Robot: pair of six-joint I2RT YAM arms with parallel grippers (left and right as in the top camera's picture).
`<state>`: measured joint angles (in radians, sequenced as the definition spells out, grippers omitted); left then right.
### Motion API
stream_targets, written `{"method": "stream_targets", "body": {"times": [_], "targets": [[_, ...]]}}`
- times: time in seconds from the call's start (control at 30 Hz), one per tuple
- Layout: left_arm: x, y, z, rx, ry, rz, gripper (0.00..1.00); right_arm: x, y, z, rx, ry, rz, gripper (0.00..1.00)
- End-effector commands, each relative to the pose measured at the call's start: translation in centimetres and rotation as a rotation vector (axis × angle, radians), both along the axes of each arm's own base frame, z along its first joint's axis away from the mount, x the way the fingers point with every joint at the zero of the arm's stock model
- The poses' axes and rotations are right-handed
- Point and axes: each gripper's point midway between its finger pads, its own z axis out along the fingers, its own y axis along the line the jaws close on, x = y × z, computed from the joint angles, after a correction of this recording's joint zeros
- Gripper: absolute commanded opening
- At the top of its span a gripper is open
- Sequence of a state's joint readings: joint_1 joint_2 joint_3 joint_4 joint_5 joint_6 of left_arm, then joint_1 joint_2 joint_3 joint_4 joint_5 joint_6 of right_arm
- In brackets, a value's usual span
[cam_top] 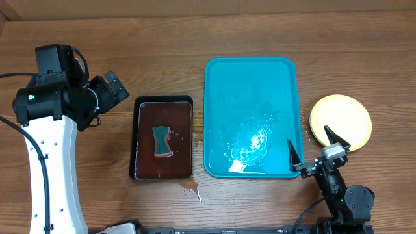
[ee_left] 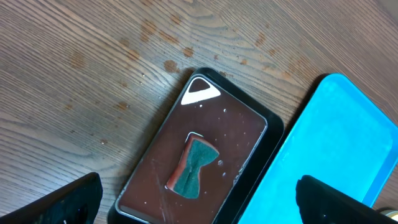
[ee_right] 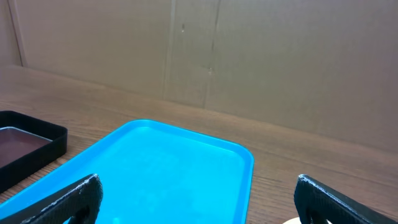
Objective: Clean dirty plates on tray and stack at the side
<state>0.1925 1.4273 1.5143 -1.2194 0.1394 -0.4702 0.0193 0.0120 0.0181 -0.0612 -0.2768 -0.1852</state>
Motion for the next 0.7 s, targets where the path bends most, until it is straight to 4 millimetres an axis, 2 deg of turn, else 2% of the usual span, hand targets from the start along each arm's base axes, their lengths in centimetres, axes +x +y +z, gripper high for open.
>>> {"method": "stream_targets", "body": {"times": [0.0,0.5,0.57,0.6,0.67], "targets": [[0.3,0.1,0.5,0.003,-0.016,-0.011,1.0,0.1,-0.2,-0.2,-0.003,-0.002,-0.012,1.0],[0.2,0.1,0.8,0.009,-0.028,-0.012,1.0,0.1,-0.2,-0.2,-0.003,-0.002,-0.012,1.0],[-0.3,-0.8,1.6,0.014,-0.054,-0.034,1.0,0.1,-0.2,-0.2,-0.003,-0.002,-0.012,1.0],[-1.1,-1.8,2.6,0.035,-0.083,-0.077,1.0,0.1,-0.2,-0.2,-0.003,-0.002,-0.012,1.0],[-1.9,-1.7,4.2,0.13,-0.135,-0.105,1.0,0.1,-0.2,-0.2,-0.003,-0.002,-0.012,1.0]]}}
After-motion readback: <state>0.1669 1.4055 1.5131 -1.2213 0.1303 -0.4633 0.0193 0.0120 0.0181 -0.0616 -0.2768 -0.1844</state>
